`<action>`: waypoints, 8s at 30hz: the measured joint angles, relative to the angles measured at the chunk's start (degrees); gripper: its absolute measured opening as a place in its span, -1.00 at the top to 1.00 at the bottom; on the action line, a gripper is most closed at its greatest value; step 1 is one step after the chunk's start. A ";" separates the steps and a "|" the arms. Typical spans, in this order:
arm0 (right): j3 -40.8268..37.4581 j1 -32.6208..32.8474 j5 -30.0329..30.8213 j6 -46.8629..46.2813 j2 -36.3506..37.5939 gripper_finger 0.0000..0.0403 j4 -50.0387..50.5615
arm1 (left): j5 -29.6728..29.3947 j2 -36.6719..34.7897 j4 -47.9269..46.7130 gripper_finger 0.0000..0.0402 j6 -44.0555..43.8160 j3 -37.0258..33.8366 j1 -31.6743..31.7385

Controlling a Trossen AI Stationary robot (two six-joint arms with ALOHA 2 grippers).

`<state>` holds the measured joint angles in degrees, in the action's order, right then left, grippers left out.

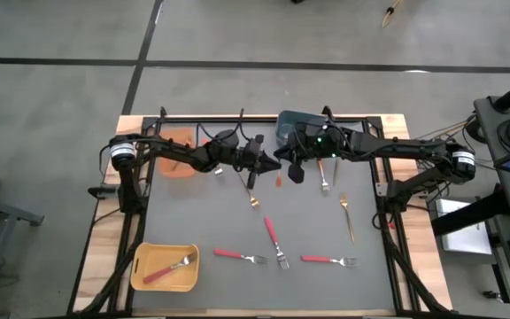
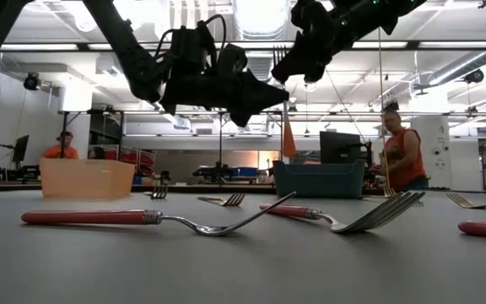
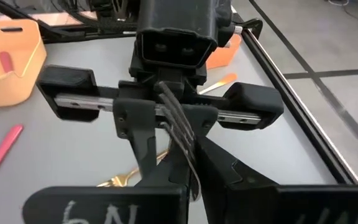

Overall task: Sort silverware by color (type)
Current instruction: Put the orange fork into the blue bin

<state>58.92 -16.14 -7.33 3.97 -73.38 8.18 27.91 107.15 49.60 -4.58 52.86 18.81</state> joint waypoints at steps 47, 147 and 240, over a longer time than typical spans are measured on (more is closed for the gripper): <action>2.25 -0.02 13.60 -8.31 0.22 -0.19 -1.19 | -6.37 -0.22 0.44 1.00 -2.19 -0.17 1.66; 9.07 6.29 45.83 4.95 -24.98 0.82 -33.66 | -24.75 -19.82 5.25 1.00 -9.66 -13.16 6.64; 62.66 -32.07 3.14 26.11 -47.80 0.94 76.73 | -26.09 -37.88 -18.60 0.26 17.49 -13.18 23.50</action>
<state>121.58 -48.21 -4.20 30.09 -121.18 84.91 1.83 69.28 31.01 12.91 39.68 42.31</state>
